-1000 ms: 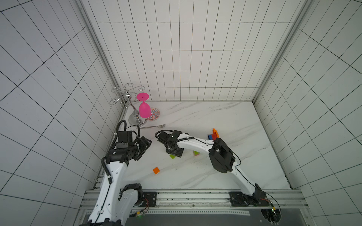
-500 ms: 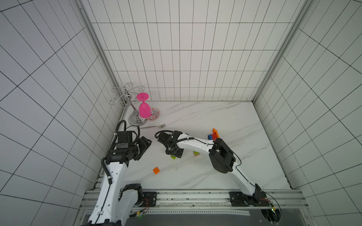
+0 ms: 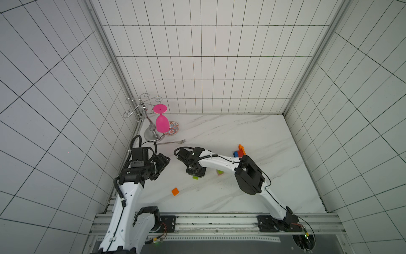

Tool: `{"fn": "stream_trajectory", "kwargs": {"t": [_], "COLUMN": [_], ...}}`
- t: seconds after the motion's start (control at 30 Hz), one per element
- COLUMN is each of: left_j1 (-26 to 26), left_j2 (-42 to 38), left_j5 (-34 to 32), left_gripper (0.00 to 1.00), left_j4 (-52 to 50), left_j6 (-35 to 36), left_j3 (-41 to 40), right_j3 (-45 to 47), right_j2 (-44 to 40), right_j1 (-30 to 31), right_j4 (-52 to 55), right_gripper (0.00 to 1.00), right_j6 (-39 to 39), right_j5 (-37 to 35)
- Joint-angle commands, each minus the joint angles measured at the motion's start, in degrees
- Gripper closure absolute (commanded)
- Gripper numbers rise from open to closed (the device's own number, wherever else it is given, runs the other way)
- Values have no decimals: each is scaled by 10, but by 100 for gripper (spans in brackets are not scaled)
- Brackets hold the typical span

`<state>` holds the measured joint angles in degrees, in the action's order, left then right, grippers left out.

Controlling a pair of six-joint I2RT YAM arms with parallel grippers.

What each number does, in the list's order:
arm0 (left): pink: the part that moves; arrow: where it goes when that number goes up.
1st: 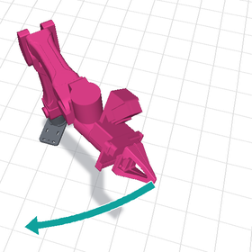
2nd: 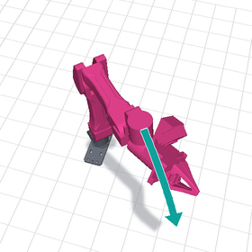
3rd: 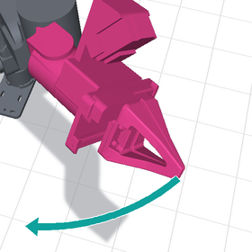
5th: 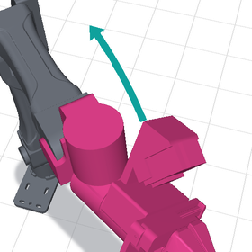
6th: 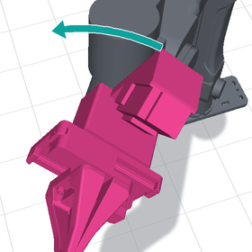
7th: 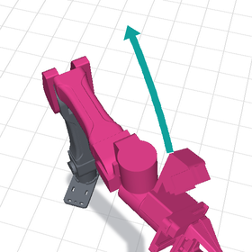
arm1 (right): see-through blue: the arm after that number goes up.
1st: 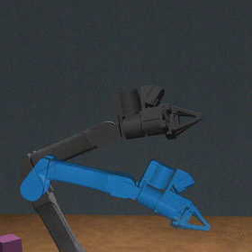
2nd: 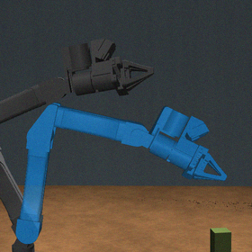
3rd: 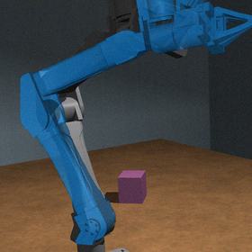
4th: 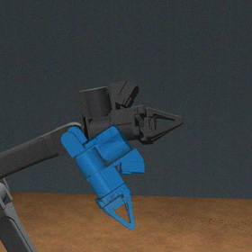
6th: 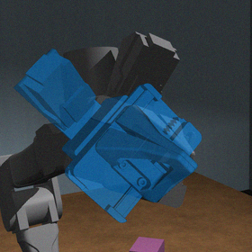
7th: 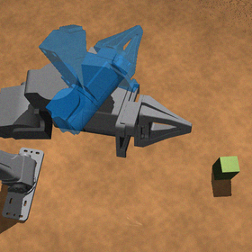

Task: Assemble the letter r with lego
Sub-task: Pick up the lego brick from the center of the board, then move the lego brick at the center of the board.

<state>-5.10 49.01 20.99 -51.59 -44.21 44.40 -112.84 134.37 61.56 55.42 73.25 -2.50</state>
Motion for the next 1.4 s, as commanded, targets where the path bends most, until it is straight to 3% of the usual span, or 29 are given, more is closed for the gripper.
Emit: {"fn": "stream_trajectory", "kwargs": {"t": [0.0,0.1,0.2,0.37,0.47,0.63,1.03,1.37], "left_j1": [-2,13,61,178,249,313,318,318], "left_j2": [-3,3,-16,-66,-67,-34,5,54], "left_j5": [14,-10,-65,-126,-166,-202,-206,-224], "left_gripper": [23,22,22,33,45,56,75,80], "left_j4": [-5,-54,-103,-131,-130,-115,5,18], "left_j6": [16,21,9,-76,-141,-207,-233,-219], "left_j3": [-5,-1,-6,-46,-60,-92,-175,-182], "right_j3": [47,85,173,383,455,513,539,548], "right_j2": [-47,-125,-236,-430,-495,-538,-569,-582], "right_j1": [4,0,-7,-21,-44,-74,-89,-95], "right_j4": [-65,-88,-131,-288,-305,-323,-333,-338], "right_gripper": [100,100,100,100,100,100,100,100], "right_j6": [-67,-150,-232,-375,-385,-378,-392,-381], "right_j5": [17,-32,-81,-55,-36,4,44,58]}}
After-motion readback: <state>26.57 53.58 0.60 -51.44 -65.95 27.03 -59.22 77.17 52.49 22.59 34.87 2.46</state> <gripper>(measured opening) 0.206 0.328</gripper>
